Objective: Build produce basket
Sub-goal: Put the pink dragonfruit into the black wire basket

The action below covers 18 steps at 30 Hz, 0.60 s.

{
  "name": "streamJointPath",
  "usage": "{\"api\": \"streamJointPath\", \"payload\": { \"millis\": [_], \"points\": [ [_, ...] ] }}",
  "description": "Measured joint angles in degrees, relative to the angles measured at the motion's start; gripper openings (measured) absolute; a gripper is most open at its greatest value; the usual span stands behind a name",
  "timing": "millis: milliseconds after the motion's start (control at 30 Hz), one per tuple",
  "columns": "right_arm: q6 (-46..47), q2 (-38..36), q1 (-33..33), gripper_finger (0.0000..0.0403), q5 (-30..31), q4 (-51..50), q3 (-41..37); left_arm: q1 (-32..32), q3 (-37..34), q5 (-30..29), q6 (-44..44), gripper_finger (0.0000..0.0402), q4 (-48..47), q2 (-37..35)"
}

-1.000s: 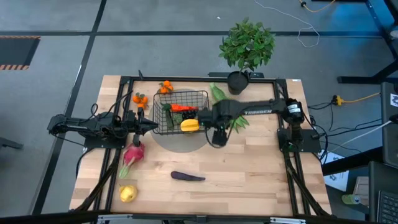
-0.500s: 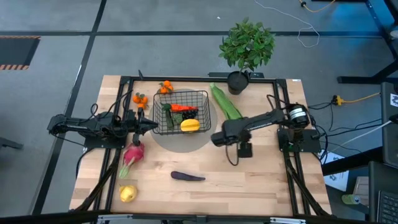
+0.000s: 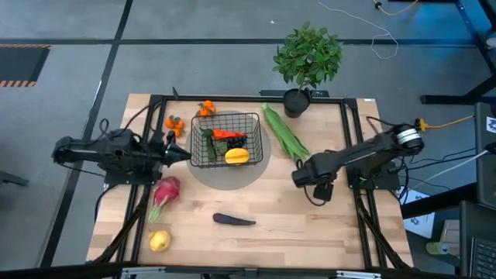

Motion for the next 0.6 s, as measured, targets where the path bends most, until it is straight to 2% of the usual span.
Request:
{"api": "streamJointPath", "payload": {
  "millis": [167,400,500,600],
  "points": [
    [2.74,-5.72,1.33,0.0222,0.08,9.26,-3.95,-0.02,12.54,4.82,-2.45,0.0029,-11.61,12.22],
    [2.55,-7.47,1.31,0.0222,0.14,16.70,-4.96,-2.69,30.51,5.56,-19.90,0.0029,-41.56,29.66],
    [2.33,-7.47,1.31,0.0222,0.14,19.48,-4.96,-5.73,33.98,7.05,-28.37,0.0029,-52.91,35.43],
    [1.62,-7.47,1.31,0.0222,0.16,20.75,-4.96,-9.61,34.56,13.49,-35.97,0.0029,-59.08,39.73]
  ]
}}
